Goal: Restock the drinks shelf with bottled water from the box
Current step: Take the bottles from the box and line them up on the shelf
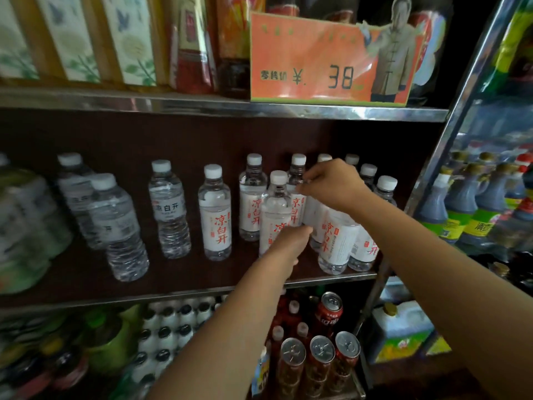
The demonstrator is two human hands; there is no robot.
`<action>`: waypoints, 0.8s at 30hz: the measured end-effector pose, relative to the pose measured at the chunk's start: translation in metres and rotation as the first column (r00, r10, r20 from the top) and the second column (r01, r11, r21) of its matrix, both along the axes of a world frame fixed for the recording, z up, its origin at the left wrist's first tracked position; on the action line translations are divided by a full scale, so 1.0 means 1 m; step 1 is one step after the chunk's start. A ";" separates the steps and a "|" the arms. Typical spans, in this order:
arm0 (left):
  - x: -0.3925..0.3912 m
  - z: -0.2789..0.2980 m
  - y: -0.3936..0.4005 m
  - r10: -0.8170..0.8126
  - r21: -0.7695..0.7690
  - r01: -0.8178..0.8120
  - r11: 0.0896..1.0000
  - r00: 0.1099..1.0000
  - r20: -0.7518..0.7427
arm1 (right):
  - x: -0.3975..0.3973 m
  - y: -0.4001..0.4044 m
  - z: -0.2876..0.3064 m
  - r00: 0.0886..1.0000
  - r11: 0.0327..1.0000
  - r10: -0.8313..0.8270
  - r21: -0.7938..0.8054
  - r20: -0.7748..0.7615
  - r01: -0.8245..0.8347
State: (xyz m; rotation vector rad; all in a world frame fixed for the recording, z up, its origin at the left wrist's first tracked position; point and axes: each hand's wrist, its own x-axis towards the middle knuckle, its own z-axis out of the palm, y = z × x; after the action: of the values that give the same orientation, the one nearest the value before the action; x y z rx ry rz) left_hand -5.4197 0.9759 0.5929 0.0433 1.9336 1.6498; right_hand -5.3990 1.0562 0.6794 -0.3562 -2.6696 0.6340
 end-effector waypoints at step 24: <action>0.187 -0.057 -0.635 0.521 -0.202 -0.510 0.836 0.854 0.002 | 0.116 -0.531 -0.097 0.606 0.704 0.703 -0.240 0.373 -0.668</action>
State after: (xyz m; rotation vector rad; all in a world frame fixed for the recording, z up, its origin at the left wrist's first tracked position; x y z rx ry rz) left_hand -5.2326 0.3407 0.5356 -0.6543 2.1753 1.7441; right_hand -5.2835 0.5247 0.5827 0.6622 -3.2088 0.9682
